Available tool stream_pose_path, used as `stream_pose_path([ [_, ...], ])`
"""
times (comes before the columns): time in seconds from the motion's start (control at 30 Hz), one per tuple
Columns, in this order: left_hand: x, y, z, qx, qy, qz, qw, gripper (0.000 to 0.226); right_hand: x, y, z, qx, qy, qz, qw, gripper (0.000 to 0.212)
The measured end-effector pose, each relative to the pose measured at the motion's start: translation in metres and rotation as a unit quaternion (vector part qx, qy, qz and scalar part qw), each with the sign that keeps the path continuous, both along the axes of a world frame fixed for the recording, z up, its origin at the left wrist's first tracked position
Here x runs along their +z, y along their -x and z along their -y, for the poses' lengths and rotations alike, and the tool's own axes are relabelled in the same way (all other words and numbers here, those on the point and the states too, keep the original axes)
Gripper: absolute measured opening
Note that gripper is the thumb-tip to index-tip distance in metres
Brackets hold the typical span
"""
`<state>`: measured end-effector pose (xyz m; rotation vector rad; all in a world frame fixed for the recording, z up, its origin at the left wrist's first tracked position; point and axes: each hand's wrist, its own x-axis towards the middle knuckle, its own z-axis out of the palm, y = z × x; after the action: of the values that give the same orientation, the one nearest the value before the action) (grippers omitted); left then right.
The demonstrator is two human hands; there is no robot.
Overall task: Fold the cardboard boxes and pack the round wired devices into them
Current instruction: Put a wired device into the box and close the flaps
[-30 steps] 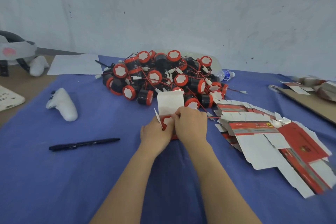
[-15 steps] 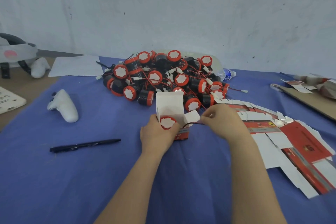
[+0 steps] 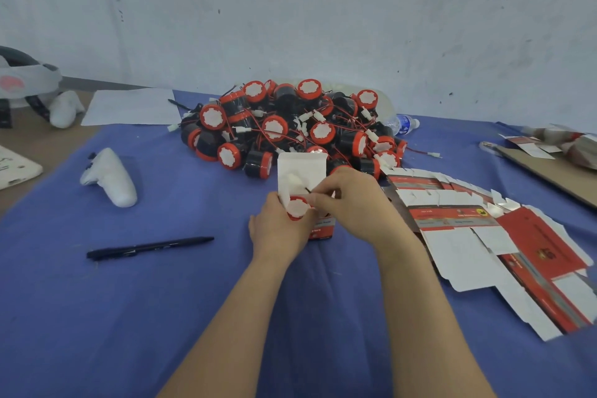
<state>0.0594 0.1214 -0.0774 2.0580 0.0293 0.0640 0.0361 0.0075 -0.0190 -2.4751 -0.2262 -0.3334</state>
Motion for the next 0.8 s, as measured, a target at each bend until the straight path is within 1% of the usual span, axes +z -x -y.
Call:
stream_pose_path([
  [0.07, 0.000, 0.000, 0.000, 0.005, 0.000, 0.006, 1.000, 0.034, -0.008, -0.006, -0.004, -0.037, -0.052, 0.016, 0.998, 0.013],
  [0.13, -0.001, 0.001, -0.001, 0.003, 0.006, 0.011, 1.000, 0.033, -0.015, -0.012, -0.008, -0.084, -0.159, -0.003, 0.984, 0.006],
  [0.2, -0.001, 0.002, -0.001, -0.002, 0.016, 0.012, 1.000, 0.032, -0.020, -0.016, -0.010, -0.125, -0.295, -0.027, 0.947, 0.028],
  [0.27, -0.002, 0.001, -0.002, -0.004, 0.018, 0.016, 1.000, 0.032, -0.024, -0.020, -0.006, -0.131, -0.418, -0.042, 0.898, 0.056],
  [0.3, -0.002, 0.002, -0.002, -0.004, 0.020, 0.017, 1.000, 0.032, -0.026, -0.022, -0.003, -0.132, -0.465, -0.045, 0.875, 0.067],
  [0.33, -0.002, 0.002, -0.002, -0.003, 0.022, 0.019, 1.000, 0.033, -0.027, -0.023, -0.002, -0.131, -0.496, -0.046, 0.857, 0.064],
  [0.37, -0.002, 0.002, -0.002, -0.002, 0.024, 0.020, 1.000, 0.034, -0.027, -0.023, -0.002, -0.131, -0.511, -0.045, 0.848, 0.050],
  [0.43, -0.002, 0.002, -0.001, 0.000, 0.024, 0.022, 0.999, 0.037, -0.027, -0.023, -0.002, -0.142, -0.521, -0.044, 0.840, 0.012],
  [0.47, -0.003, 0.002, -0.001, 0.002, 0.023, 0.024, 0.999, 0.038, -0.029, -0.023, -0.003, -0.148, -0.526, -0.040, 0.837, 0.009],
  [0.57, -0.003, 0.002, -0.001, 0.004, 0.021, 0.030, 0.999, 0.035, -0.032, -0.024, -0.002, -0.151, -0.544, -0.028, 0.825, 0.019],
  [0.6, -0.004, 0.002, -0.001, 0.003, 0.019, 0.033, 0.999, 0.034, -0.033, -0.024, -0.002, -0.153, -0.535, -0.028, 0.830, 0.020],
  [0.63, -0.004, 0.002, -0.001, 0.002, 0.017, 0.035, 0.999, 0.035, -0.033, -0.024, -0.002, -0.160, -0.509, -0.030, 0.846, 0.020],
  [0.67, -0.004, 0.002, -0.001, 0.001, 0.018, 0.036, 0.999, 0.037, -0.034, -0.024, -0.002, -0.167, -0.466, -0.033, 0.868, 0.019],
  [0.73, -0.003, 0.003, -0.001, 0.004, 0.031, 0.032, 0.999, 0.041, -0.036, -0.024, -0.002, -0.174, -0.356, -0.040, 0.917, 0.012],
  [0.8, -0.002, 0.004, 0.000, 0.012, 0.035, 0.027, 0.999, 0.045, -0.034, -0.022, -0.004, -0.162, -0.277, -0.038, 0.947, 0.009],
])
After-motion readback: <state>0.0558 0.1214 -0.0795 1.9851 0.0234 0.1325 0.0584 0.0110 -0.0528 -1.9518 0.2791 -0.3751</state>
